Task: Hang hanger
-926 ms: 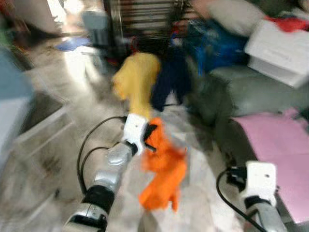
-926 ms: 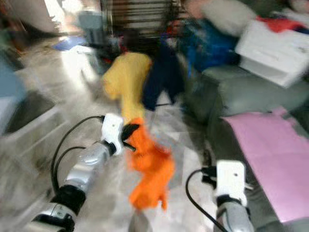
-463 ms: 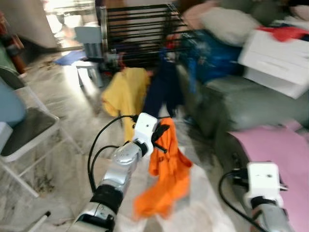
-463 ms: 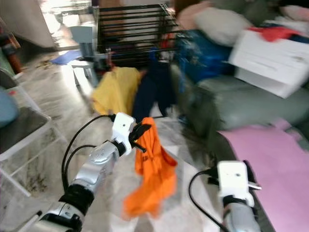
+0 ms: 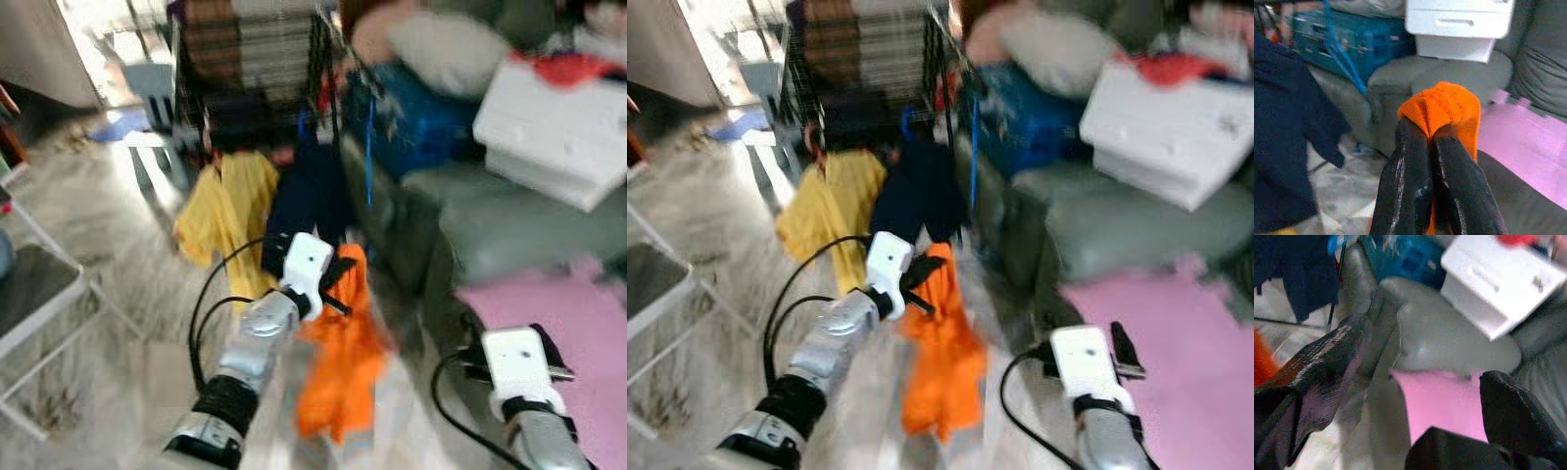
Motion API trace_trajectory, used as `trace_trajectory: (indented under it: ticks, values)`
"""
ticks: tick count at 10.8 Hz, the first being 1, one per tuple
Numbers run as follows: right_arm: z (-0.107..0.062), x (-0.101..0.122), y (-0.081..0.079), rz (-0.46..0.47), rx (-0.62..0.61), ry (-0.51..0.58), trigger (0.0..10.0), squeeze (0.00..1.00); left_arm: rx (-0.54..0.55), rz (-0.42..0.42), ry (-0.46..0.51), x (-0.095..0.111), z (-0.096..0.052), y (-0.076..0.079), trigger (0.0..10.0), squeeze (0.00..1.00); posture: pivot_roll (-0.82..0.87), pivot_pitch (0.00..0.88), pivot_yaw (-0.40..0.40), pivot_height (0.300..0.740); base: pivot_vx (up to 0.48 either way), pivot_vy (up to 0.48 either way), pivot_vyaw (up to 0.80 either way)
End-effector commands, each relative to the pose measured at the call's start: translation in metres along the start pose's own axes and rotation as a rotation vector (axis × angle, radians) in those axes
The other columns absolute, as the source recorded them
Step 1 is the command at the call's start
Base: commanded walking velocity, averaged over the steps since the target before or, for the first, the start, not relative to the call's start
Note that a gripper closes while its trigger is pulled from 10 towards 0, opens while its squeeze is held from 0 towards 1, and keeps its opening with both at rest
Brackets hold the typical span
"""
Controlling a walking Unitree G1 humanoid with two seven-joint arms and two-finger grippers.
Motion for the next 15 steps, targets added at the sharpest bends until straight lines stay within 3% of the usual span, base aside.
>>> trace_trajectory:
  ticks: [1, 2, 10, 15]
  values:
    - [0.000, -0.003, -0.009, 0.013, 0.021, -0.007, 10.0, 0.00, 0.022, 0.013, 0.007, 0.004, -0.002, -0.011, 10.0, 0.00, -0.10, 0.000, 0.016, 0.740, 0.435, 0.000, 0.00]
    - [-0.001, -0.009, -0.012, 0.074, 0.049, -0.055, 10.0, 0.00, 0.019, -0.002, -0.015, 0.001, -0.002, -0.009, 10.0, 0.00, -0.10, 0.000, 0.014, 0.740, 0.326, 0.352, 0.00]
    - [-0.003, -0.006, -0.020, 0.090, 0.098, -0.048, 10.0, 0.00, 0.011, 0.026, -0.019, 0.001, -0.001, -0.005, 10.0, 0.00, -0.10, 0.000, 0.014, 0.740, 0.073, 0.443, 0.00]
    - [-0.001, -0.004, -0.019, 0.112, 0.080, -0.037, 10.0, 0.00, -0.012, 0.045, -0.041, -0.003, -0.002, 0.001, 10.0, 0.00, -0.10, 0.000, 0.017, 0.740, 0.446, 0.000, 0.00]
Point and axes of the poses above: a point about 5 cm out from each wrist's last joint towards the gripper, its own z axis pointing out of the wrist towards the gripper, its own x axis along the axis of the wrist's last joint, y = z × x, the point moved 4 cm from there along z, pointing out of the wrist towards the gripper, and after that the axes turned 12 degrees about z, right-handed, at the moved point
